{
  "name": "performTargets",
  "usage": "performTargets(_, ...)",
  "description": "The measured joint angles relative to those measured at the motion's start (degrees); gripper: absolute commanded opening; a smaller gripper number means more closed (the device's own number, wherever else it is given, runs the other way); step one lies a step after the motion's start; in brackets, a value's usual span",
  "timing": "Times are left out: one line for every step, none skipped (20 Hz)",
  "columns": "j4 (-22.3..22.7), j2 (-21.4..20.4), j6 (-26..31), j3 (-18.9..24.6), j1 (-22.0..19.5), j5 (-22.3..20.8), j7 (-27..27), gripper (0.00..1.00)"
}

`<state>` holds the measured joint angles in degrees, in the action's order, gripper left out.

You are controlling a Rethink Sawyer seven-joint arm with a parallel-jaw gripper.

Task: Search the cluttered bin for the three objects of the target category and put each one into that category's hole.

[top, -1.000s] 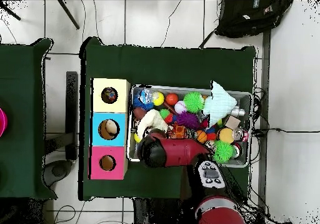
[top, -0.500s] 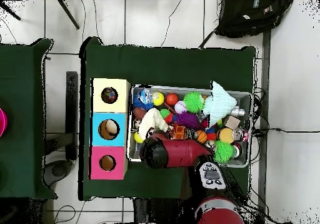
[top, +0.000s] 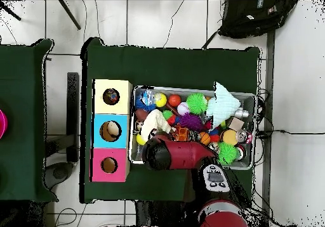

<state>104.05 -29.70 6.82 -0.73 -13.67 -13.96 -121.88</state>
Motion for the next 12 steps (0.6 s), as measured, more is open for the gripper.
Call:
performTargets(0.0, -0.08, 0.0, 0.0, 0.0, 0.06, 0.0, 0.0)
performTargets(0.01, -0.41, 0.01, 0.0, 0.0, 0.21, 0.0, 0.0)
performTargets(0.01, -0.61, 0.01, -0.01, 0.0, 0.26, 0.0, 0.0)
performTargets(0.01, -0.87, 0.01, -0.01, 0.0, 0.26, 0.0, 0.0)
performTargets(0.02, -1.13, 0.01, -0.02, 0.0, 0.26, 0.0, 0.0)
performTargets(0.02, -1.43, 0.02, -0.04, -0.01, 0.26, 0.0, 0.0)
performTargets(0.02, -1.48, 0.02, -0.04, -0.01, 0.26, 0.0, 0.0)
performTargets(0.02, -1.93, 0.11, -0.03, -0.11, 0.24, 0.0, 0.0)
performTargets(0.03, -2.16, 0.19, -0.03, -0.21, 0.24, 0.0, 0.0)
performTargets(0.02, -2.45, 0.33, -0.03, -0.38, 0.25, 0.0, 0.0)
performTargets(0.03, -2.71, 0.51, -0.02, -0.62, 0.24, 0.0, 0.0)
performTargets(0.04, -3.0, 0.75, -0.01, -1.07, 0.24, 0.0, 0.0)
